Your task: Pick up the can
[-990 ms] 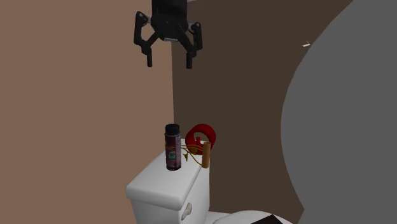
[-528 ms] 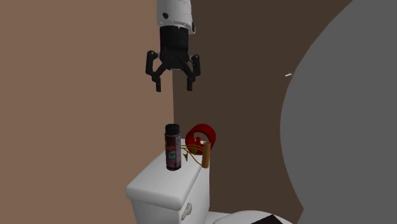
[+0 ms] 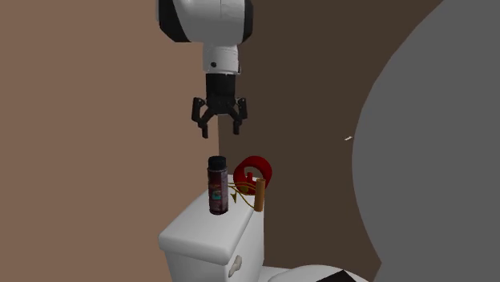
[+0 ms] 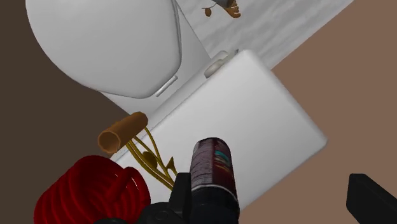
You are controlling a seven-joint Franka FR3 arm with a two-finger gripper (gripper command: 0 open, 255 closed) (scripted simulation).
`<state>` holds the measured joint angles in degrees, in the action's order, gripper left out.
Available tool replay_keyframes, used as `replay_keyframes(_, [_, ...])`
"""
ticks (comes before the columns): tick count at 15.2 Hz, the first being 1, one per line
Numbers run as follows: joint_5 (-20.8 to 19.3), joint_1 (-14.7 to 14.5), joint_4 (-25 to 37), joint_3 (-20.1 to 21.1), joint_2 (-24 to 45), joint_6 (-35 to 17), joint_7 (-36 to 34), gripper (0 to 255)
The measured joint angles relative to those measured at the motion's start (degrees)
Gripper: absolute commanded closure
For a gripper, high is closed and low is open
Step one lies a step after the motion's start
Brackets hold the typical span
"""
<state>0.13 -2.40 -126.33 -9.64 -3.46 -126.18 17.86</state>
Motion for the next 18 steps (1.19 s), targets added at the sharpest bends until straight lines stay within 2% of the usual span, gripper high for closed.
replay_keyframes(10, [4.3,1.4,15.2,0.4,21.2,-6.3,9.1,0])
replay_keyframes(18, [5.3,1.9,15.4,0.9,25.9,-10.7,10.3,0])
